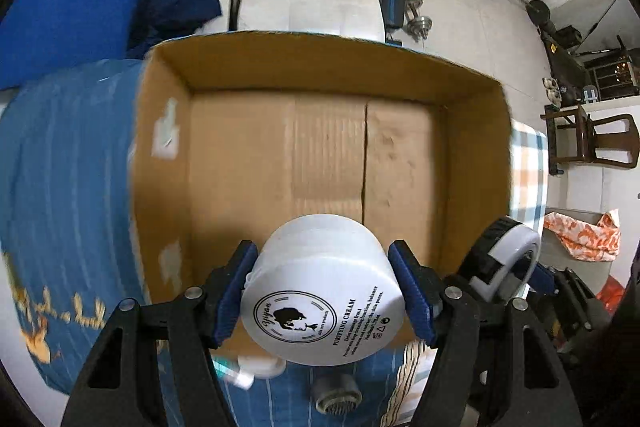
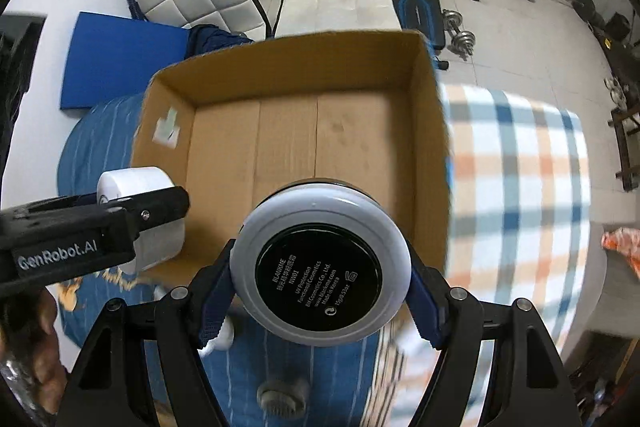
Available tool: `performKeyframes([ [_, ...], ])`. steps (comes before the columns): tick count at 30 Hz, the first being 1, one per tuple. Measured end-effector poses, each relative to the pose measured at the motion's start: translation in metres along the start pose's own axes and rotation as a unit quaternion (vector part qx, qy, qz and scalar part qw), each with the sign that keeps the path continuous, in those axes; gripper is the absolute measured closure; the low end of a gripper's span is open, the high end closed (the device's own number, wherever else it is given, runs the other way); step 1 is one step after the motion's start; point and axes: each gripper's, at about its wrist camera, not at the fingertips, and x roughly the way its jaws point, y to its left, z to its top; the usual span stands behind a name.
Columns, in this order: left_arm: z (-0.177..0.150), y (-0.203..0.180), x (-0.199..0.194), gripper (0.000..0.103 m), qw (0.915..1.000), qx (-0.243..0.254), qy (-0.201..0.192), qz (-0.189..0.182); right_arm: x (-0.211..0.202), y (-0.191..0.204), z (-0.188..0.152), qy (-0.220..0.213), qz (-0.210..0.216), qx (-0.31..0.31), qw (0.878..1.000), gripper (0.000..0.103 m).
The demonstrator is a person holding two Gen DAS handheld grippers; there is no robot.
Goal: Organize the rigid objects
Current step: 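Carry both jars into the cardboard box and open both tools, then withdraw both tools from the box toward the remaining items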
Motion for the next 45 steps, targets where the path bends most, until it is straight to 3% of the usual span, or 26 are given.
performKeyframes([
  [4,0.046,0.01,0.043,0.037,0.9996,-0.009,0.025,0.005,0.05,0.0,0.04,0.018,-0.006,-0.004,1.0,0.026],
  [11,0.087,0.007,0.1,0.037,0.9973,0.012,0.07,0.02,0.122,-0.001,0.081,0.066,-0.031,-0.029,0.997,0.026],
  [20,0.097,0.006,0.128,0.037,0.9947,-0.003,0.103,-0.007,0.152,0.006,0.097,0.096,-0.04,-0.051,0.993,0.025],
  [24,0.097,0.004,0.129,0.037,0.9944,0.0,0.105,-0.001,0.159,-0.001,0.096,0.108,-0.043,-0.045,0.992,0.025],
  [28,0.095,0.005,0.124,0.036,0.9941,-0.008,0.108,0.006,0.159,-0.009,0.095,0.11,-0.059,-0.04,0.991,0.014],
  [33,0.091,0.006,0.104,0.034,0.9953,-0.018,0.095,0.008,0.151,-0.016,0.09,0.102,-0.05,-0.033,0.993,0.014],
  [38,0.075,0.005,0.071,0.013,0.998,-0.008,0.045,0.044,0.13,-0.012,0.077,0.094,-0.046,-0.025,0.994,0.009],
  [40,0.064,0.007,0.059,0.005,0.9983,-0.009,0.023,0.053,0.122,-0.01,0.067,0.086,-0.053,-0.024,0.995,0.0],
  [45,0.029,0.015,0.033,0.003,0.9985,-0.021,-0.014,0.048,0.096,-0.006,0.039,0.056,-0.066,-0.012,0.996,0.0],
])
